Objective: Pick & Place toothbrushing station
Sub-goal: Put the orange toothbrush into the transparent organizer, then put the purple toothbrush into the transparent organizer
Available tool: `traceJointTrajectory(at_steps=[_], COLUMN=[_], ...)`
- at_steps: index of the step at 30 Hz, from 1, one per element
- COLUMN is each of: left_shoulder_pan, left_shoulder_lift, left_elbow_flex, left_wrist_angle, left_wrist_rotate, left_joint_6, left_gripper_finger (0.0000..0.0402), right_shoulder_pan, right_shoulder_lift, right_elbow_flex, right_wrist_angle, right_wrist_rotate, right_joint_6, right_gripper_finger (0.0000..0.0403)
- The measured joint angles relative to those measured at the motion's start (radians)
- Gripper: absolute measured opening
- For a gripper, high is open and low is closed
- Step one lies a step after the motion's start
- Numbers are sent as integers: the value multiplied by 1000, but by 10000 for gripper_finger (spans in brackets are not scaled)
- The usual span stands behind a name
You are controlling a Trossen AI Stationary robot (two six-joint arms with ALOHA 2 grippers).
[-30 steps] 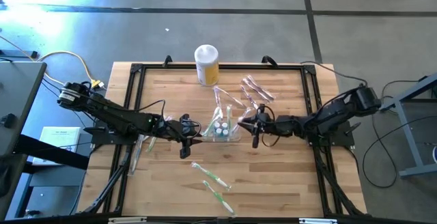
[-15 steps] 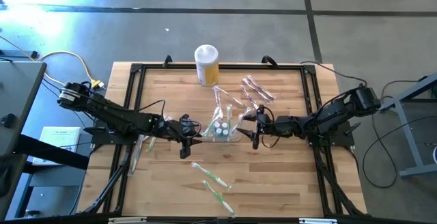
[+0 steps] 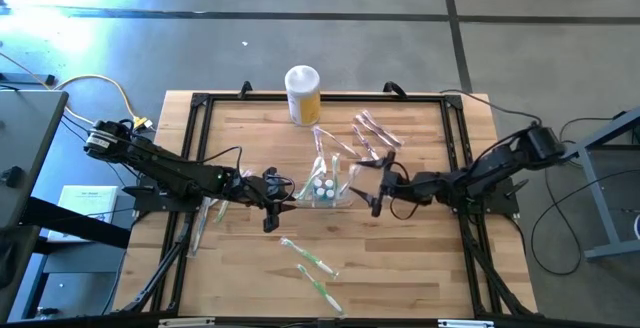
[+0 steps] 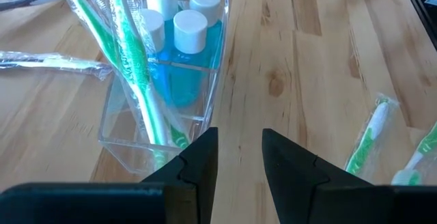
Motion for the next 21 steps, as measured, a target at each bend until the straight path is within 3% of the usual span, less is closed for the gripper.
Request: traceJointTrajectory(at_steps=[8, 14, 21], left_shoulder_pan=[0, 0, 1], left_shoulder_lift=[-2, -2, -2], left_elbow_flex=[18, 153, 263], left_wrist_angle=[-83, -436, -936], left_wrist_rotate=[38, 40, -28], left_joint_6=[-94, -241, -554], left_gripper_finger=[110, 110, 110], right_shoulder_pan=[100, 195, 274], right_shoulder_lift=[-131, -179, -175], right_elbow_flex=[0, 0, 0], right_wrist_angle=[-12, -59, -99], right_wrist_rotate=[120, 173, 221], right_joint_6=[-133, -138, -128], right_gripper_finger=[341, 341, 341])
